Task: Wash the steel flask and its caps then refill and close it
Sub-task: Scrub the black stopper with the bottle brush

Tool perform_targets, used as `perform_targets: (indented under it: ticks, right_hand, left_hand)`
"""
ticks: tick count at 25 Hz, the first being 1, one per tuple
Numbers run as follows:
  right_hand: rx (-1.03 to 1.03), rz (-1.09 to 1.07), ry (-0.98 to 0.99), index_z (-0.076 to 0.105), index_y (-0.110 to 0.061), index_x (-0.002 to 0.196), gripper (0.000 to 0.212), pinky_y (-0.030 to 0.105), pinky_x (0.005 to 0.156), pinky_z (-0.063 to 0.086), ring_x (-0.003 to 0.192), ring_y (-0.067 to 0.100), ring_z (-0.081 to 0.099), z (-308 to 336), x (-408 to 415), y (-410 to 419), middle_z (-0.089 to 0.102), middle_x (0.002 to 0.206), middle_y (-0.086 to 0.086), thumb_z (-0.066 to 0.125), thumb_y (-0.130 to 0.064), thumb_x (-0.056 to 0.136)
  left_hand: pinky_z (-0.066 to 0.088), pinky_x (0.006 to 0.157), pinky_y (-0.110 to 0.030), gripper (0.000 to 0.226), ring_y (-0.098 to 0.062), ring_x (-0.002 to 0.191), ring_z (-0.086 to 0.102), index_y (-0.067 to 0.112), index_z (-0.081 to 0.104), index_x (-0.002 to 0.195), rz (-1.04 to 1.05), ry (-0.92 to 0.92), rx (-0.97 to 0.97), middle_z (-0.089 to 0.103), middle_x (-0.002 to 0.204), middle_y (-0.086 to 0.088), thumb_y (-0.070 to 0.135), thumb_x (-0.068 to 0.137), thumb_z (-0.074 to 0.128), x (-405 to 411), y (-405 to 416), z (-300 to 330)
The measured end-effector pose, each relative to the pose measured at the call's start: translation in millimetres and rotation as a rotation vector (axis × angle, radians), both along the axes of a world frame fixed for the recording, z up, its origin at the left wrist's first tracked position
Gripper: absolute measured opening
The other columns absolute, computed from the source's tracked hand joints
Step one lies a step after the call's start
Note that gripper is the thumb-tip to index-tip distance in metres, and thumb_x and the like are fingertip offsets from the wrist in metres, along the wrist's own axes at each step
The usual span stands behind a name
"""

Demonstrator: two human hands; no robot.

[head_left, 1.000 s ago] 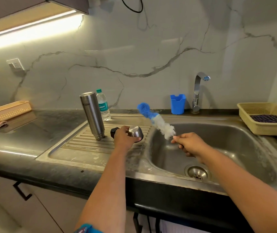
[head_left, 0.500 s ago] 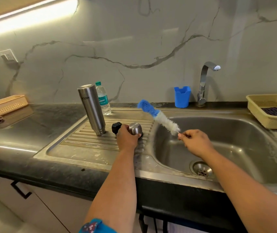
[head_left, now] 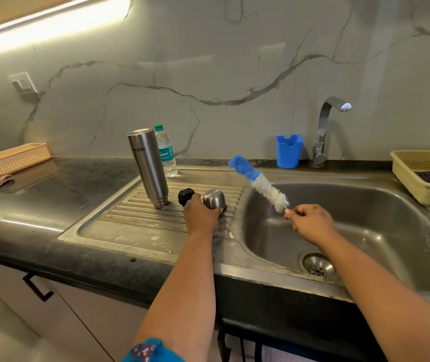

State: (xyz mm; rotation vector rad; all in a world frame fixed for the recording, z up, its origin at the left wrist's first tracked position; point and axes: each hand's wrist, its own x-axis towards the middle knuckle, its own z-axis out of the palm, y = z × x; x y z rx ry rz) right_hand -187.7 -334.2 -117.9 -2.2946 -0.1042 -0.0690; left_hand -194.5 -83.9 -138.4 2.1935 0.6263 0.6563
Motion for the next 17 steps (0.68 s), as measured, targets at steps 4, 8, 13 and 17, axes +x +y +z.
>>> perform_targets:
  ticks: [4, 8, 13, 17]
  right_hand:
    - [-0.018, -0.009, 0.018, 0.071, -0.020, 0.095, 0.026, 0.030, 0.071, 0.044, 0.084, 0.017, 0.059, -2, 2, -1, 0.065, 0.078, -0.002, 0.054, -0.039, 0.095]
    - [-0.033, -0.026, 0.025, 0.070, -0.017, 0.099, 0.027, 0.029, 0.074, 0.045, 0.090, 0.020, 0.060, 0, 0, 1, 0.067, 0.090, 0.003, 0.052, -0.038, 0.096]
    - [-0.099, 0.022, 0.033, 0.066, -0.018, 0.102, 0.016, 0.028, 0.077, 0.042, 0.096, 0.020, 0.058, 23, -10, -17, 0.065, 0.100, 0.004, 0.053, -0.021, 0.094]
    - [-0.202, -0.014, -0.049, 0.064, -0.014, 0.117, 0.025, 0.035, 0.091, 0.047, 0.102, 0.022, 0.058, 60, -5, -43, 0.063, 0.112, 0.008, 0.055, -0.017, 0.094]
  left_hand:
    - [0.040, 0.085, -0.025, 0.068, -0.027, 0.115, 0.057, 0.003, 0.054, 0.127, 0.018, -0.055, 0.050, 0.061, 0.123, -0.013, 0.023, 0.072, 0.088, -7, -6, 10]
    - [0.047, 0.091, -0.029, 0.060, -0.025, 0.115, 0.056, 0.005, 0.056, 0.125, -0.018, -0.132, 0.192, 0.062, 0.120, -0.011, 0.026, 0.077, 0.085, -15, -19, 20]
    - [0.041, 0.087, -0.026, 0.050, -0.022, 0.111, 0.057, 0.011, 0.059, 0.123, -0.150, -0.222, 0.286, 0.065, 0.114, -0.004, 0.035, 0.083, 0.078, -16, -46, 32]
    - [0.043, 0.087, -0.026, 0.047, -0.013, 0.107, 0.059, 0.017, 0.061, 0.121, -0.280, -0.217, 0.117, 0.066, 0.112, 0.005, 0.038, 0.082, 0.077, -5, -73, 50]
